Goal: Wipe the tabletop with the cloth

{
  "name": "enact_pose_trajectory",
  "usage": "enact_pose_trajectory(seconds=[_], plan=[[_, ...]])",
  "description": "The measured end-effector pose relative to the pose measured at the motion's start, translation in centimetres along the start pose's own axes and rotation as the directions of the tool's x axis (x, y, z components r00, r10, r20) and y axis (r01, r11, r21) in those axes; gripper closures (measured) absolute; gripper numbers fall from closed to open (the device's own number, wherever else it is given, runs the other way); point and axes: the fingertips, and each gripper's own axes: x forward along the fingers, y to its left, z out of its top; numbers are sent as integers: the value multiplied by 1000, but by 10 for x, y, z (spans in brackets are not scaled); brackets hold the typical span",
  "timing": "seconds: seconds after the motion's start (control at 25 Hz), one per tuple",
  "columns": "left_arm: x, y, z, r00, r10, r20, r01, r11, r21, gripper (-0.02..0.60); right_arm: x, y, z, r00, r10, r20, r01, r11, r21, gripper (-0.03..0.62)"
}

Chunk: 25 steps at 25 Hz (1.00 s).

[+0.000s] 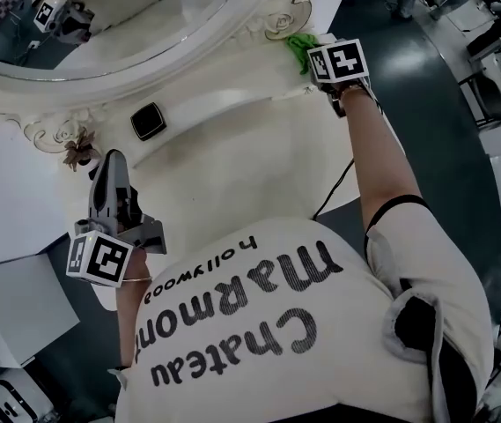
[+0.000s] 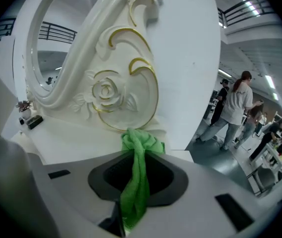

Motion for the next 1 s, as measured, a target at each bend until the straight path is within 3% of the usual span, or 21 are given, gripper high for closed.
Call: enact_pose_trajectory(seconds=[0.32,0.48,0.56,0.64,0.76,0.84,1.0], plan=[[-12,6,-2,999,33,4,-33,999,-9,574,-3,-33,-4,998,-60,19,58,993,104,513],[-18,13,0,999,42,11,-42,999,-7,574,-4,-31,-3,993,-119,-1,119,989,94,513],[-20,16,-2,999,45,5,-45,999,-9,572,-10,-17,5,993,-111,27,107,987,120,513],[-25,20,0,998,62,13,-62,998,-17,573,-17,17,23,994,-13,107,-5,985,172,513],[-28,21,6,997,72,37,-71,997,-27,573,-25,89,46,962,185,202,-219,962,164,513],[-28,18,8,997,64,39,-63,998,-21,573,-30,139,56,924,308,226,-338,935,109,513],[-38,20,10,995,88,53,-87,996,-24,572,-38,238,67,830,523,195,-528,849,-29,513]])
